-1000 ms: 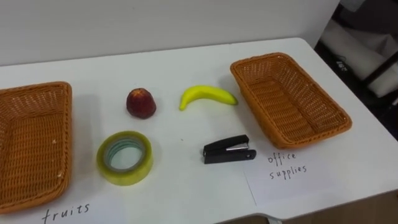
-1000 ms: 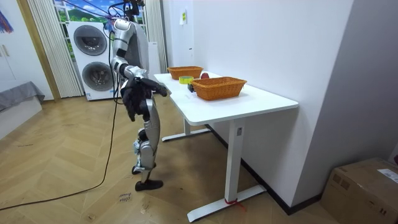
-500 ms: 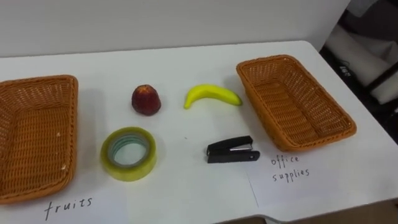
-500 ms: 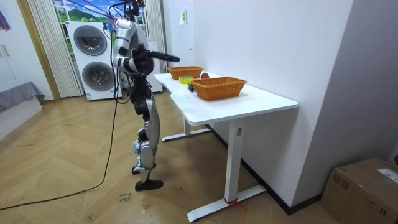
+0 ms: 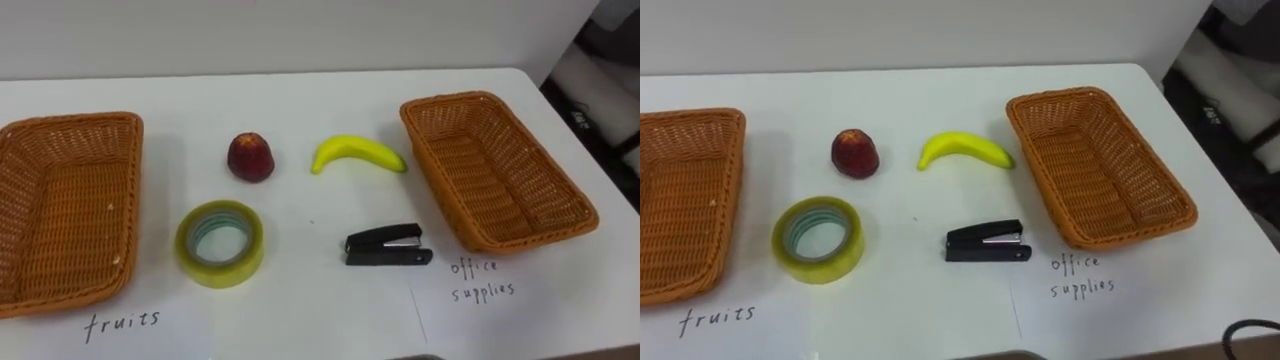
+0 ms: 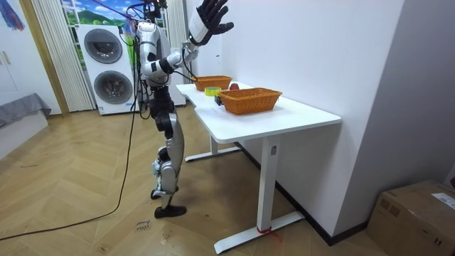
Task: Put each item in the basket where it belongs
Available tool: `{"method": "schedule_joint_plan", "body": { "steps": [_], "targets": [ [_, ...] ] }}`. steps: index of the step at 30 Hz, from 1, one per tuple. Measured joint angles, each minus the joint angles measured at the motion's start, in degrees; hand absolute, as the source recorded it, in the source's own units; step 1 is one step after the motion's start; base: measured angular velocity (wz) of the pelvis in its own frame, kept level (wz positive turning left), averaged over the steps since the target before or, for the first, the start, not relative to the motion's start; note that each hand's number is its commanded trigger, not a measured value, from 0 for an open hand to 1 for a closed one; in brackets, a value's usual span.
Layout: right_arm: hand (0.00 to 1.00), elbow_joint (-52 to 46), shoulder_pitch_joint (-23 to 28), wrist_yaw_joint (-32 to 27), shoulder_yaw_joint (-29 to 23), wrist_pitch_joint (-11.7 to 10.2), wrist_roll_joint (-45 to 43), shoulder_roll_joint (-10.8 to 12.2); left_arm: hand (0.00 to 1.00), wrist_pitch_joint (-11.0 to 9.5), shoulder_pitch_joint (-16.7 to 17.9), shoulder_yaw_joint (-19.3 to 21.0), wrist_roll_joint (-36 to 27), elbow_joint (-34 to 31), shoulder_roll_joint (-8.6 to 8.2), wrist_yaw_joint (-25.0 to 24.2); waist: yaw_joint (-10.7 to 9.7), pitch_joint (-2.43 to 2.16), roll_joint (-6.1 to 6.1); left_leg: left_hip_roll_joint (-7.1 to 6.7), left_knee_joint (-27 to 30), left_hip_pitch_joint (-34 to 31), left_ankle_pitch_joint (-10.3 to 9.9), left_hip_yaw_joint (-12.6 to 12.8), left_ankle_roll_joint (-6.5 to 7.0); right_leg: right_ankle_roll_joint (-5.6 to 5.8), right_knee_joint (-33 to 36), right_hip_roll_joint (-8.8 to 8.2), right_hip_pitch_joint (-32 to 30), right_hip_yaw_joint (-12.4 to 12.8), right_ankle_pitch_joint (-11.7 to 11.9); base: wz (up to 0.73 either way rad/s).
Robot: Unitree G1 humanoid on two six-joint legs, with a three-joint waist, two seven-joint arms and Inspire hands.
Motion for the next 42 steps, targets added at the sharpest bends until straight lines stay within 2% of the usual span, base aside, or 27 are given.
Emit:
{"method": "schedule_joint_plan", "body": {
  "steps": [3, 9, 13, 15, 16, 18, 21, 24, 35, 42],
  "targets": [
    [0.00, -0.47, -0.28, 2.01, 0.52, 0.08, -0.77, -1.05, 0.00, 0.00, -0.09, 0.00, -0.03, 0.01, 0.01, 0.02, 0.97, 0.02, -0.10, -0.01, 0.09, -0.09, 0.03, -0.15, -0.04, -0.01, 0.01, -0.08, 0.05, -0.21, 0.01, 0.05],
    [0.00, -2.67, -3.51, 6.28, 4.40, 0.27, -1.83, -1.12, 0.00, 0.14, -0.27, -0.25, 0.27, 1.01, 0.01, -0.57, 1.20, 0.01, -0.53, -0.14, 0.81, -0.27, 0.03, -0.82, -0.04, -0.02, -0.07, -0.39, 0.15, -1.18, -0.01, 0.05],
    [0.00, -3.36, -4.61, 9.93, 6.74, 0.27, -5.34, -1.44, 0.00, 0.14, -0.56, -0.79, 0.56, 1.00, 0.36, -1.42, 1.96, -0.37, -1.11, -0.04, 1.44, -0.28, 0.03, -1.21, -0.03, -0.08, -0.01, -0.50, 0.56, -1.62, 0.03, 0.04],
    [0.00, -3.36, -4.80, 11.73, 8.49, 0.29, -6.21, -1.44, 0.00, 0.15, -0.85, -1.23, 0.75, 1.00, 0.45, -1.71, 2.30, -0.41, -1.19, 0.01, 1.60, -0.06, 0.03, -1.43, -0.03, -0.14, -0.21, -0.51, 1.09, -1.85, 0.08, 0.07],
    [0.00, -3.36, -4.84, 13.11, 9.71, 0.29, -6.67, -1.44, 0.00, 0.15, -0.97, -1.24, 0.85, 0.99, 0.45, -1.89, 2.50, -0.60, -1.28, 0.01, 1.62, 0.02, 0.03, -1.56, -0.03, -0.16, -0.31, -0.52, 1.24, -1.99, 0.10, 0.06],
    [0.00, -3.37, -5.19, 15.27, 10.98, 0.29, -6.99, -1.47, 0.00, 0.15, -1.34, -1.24, 1.05, 0.99, 0.47, -2.38, 2.73, -0.60, -1.36, 0.03, 1.64, -0.11, 0.03, -1.65, -0.03, -0.29, -0.92, -0.54, 1.27, -2.23, 0.31, 0.02],
    [0.00, -3.36, -5.30, 18.46, 11.49, 0.31, -7.04, -1.47, 0.00, 0.14, -1.64, -1.19, 1.64, 0.93, 0.49, -3.01, 3.63, -0.57, -1.29, 0.08, 1.60, -0.25, 0.03, -1.67, -0.03, -0.32, -0.96, -0.56, 1.23, -2.34, 0.55, 0.01],
    [0.00, -3.42, -5.30, 20.57, 11.58, 0.41, -7.84, -1.47, 0.00, 0.21, -2.03, -1.21, 3.27, 0.80, 0.92, -4.05, 3.71, -0.57, -1.27, 0.06, 1.53, -0.59, 0.03, -2.39, -0.02, -0.28, -0.96, -0.67, 1.20, -3.09, 0.57, 0.09],
    [0.00, -3.45, -5.31, 30.36, 16.28, 2.71, -12.08, -1.51, 0.00, 0.54, -2.07, -1.53, 7.33, -1.31, 1.18, -7.08, 4.56, -0.58, -0.31, 0.01, 1.64, -1.10, 0.06, -2.64, -0.04, -0.27, -0.99, -0.66, 1.23, -3.97, 0.63, 0.01],
    [0.00, -3.42, -5.30, 38.14, 18.10, 3.58, -18.34, -1.53, 0.00, 0.66, -2.06, -1.37, 8.40, -1.33, 1.16, -8.80, 5.37, -0.49, -0.10, 0.14, 1.80, -1.26, 0.06, -2.90, -0.04, -0.27, -0.97, -0.98, 0.95, -3.98, 0.63, 0.01]
  ]
}}
